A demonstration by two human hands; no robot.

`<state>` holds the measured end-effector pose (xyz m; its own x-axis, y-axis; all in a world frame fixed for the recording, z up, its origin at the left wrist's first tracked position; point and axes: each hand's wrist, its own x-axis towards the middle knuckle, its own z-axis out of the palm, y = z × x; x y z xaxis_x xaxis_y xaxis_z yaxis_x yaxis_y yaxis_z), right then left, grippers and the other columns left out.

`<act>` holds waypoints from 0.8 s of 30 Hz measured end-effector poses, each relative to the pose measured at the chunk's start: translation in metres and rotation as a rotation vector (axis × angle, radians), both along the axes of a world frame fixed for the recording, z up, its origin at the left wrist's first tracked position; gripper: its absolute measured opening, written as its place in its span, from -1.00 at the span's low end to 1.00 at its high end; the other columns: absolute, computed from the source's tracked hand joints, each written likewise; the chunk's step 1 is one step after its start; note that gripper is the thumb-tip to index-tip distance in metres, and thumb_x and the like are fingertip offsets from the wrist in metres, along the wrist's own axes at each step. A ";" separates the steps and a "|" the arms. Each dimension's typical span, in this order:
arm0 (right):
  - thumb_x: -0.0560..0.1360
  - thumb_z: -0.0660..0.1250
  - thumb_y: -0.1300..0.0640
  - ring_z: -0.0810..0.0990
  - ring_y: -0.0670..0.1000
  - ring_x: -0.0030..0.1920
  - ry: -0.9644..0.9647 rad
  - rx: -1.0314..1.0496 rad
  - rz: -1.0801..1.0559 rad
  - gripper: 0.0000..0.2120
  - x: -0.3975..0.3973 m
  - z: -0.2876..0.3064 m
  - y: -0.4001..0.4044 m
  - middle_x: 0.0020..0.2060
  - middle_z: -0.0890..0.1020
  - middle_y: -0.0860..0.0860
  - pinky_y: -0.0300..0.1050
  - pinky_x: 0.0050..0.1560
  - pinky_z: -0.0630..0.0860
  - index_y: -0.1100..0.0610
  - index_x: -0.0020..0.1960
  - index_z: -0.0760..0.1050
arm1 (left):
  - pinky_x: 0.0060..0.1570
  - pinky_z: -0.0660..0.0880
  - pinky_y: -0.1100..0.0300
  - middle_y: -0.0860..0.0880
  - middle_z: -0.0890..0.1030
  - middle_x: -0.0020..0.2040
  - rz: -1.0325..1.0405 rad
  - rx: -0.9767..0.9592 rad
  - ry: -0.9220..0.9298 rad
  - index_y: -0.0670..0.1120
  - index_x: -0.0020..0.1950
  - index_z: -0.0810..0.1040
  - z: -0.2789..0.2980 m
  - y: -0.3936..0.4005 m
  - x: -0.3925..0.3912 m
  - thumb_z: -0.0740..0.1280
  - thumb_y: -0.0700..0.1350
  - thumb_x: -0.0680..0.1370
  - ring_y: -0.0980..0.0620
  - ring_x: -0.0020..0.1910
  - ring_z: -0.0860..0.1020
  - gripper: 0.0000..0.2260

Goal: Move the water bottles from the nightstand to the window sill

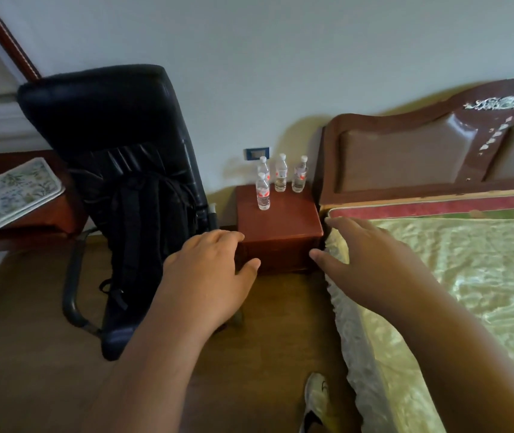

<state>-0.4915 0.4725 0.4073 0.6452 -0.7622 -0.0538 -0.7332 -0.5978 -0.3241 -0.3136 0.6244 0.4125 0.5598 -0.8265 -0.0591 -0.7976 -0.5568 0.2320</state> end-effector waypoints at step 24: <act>0.49 0.19 -0.38 0.40 0.00 0.41 0.024 0.054 0.038 -0.38 0.085 -0.007 -0.224 0.43 0.40 -0.19 0.10 0.32 0.41 -0.17 0.48 0.29 | 0.32 0.41 -0.05 0.17 0.41 0.47 0.022 -0.013 -0.001 0.17 0.50 0.34 -0.017 -0.218 0.072 0.16 0.31 0.59 0.06 0.46 0.34 -0.49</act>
<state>-0.4065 0.2486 0.4008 0.6714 -0.7328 -0.1103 -0.7185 -0.6072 -0.3393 -0.2413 0.4063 0.3952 0.5783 -0.8144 -0.0476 -0.7852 -0.5715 0.2386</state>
